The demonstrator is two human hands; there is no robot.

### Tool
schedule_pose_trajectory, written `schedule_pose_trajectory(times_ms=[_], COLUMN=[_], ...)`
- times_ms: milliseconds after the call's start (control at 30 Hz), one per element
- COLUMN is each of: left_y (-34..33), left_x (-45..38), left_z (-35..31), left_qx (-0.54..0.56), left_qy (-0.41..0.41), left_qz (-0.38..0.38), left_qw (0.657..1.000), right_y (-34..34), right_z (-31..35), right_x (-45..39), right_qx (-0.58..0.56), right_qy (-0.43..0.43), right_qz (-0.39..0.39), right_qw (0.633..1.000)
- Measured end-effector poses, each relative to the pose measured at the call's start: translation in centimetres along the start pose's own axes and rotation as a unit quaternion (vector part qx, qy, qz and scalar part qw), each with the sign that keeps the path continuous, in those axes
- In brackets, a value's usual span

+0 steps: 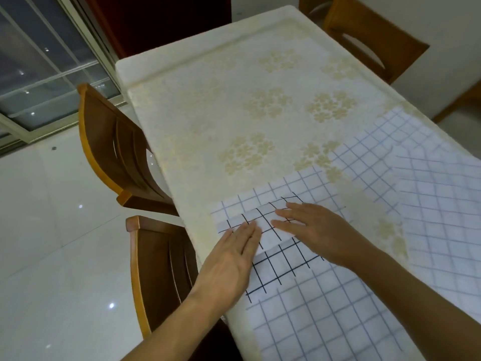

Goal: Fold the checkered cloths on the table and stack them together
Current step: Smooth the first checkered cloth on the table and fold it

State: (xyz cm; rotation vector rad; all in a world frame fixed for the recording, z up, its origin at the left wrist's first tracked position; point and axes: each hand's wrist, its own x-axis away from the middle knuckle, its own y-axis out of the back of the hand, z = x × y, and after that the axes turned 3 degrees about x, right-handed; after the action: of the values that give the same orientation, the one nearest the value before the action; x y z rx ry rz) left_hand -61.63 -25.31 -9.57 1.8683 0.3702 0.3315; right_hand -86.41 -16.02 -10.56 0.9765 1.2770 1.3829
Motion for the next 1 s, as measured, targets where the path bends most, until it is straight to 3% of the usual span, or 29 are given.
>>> schedule_pose_trajectory(times_ms=[167, 300, 500, 700, 767, 867, 1000], left_y=[-2.2, -4.8, -6.5, -7.1, -7.1, -6.4, -6.9], left_x=[2.1, 3.3, 4.2, 4.3, 3.4, 0.5, -2.5], left_z=[-2.4, -3.4, -3.9, -3.7, -3.2, -1.3, 1.6], left_qx=[0.004, 0.02, 0.01, 0.024, 0.038, -0.005, -0.057], left_qy=[-0.027, -0.017, 0.01, 0.014, 0.008, 0.022, 0.01], left_qz=[0.062, 0.076, 0.156, 0.151, 0.117, 0.056, 0.064], left_qw=[0.998, 0.997, 0.988, 0.988, 0.992, 0.998, 0.996], right_y=[-2.0, -4.9, -7.9, -9.0, -8.7, -8.0, -8.3], right_z=[1.4, 2.3, 3.9, 4.8, 4.8, 4.5, 3.9], right_x=[4.8, 7.3, 8.9, 10.3, 10.0, 8.1, 3.9], right_qx=[-0.006, 0.0, -0.025, -0.021, -0.024, -0.032, -0.026], right_qy=[-0.012, -0.029, -0.049, -0.068, -0.086, -0.131, -0.212], right_qz=[-0.012, 0.013, -0.008, 0.002, -0.004, -0.045, -0.021], right_qw=[1.0, 1.0, 0.998, 0.997, 0.996, 0.99, 0.977])
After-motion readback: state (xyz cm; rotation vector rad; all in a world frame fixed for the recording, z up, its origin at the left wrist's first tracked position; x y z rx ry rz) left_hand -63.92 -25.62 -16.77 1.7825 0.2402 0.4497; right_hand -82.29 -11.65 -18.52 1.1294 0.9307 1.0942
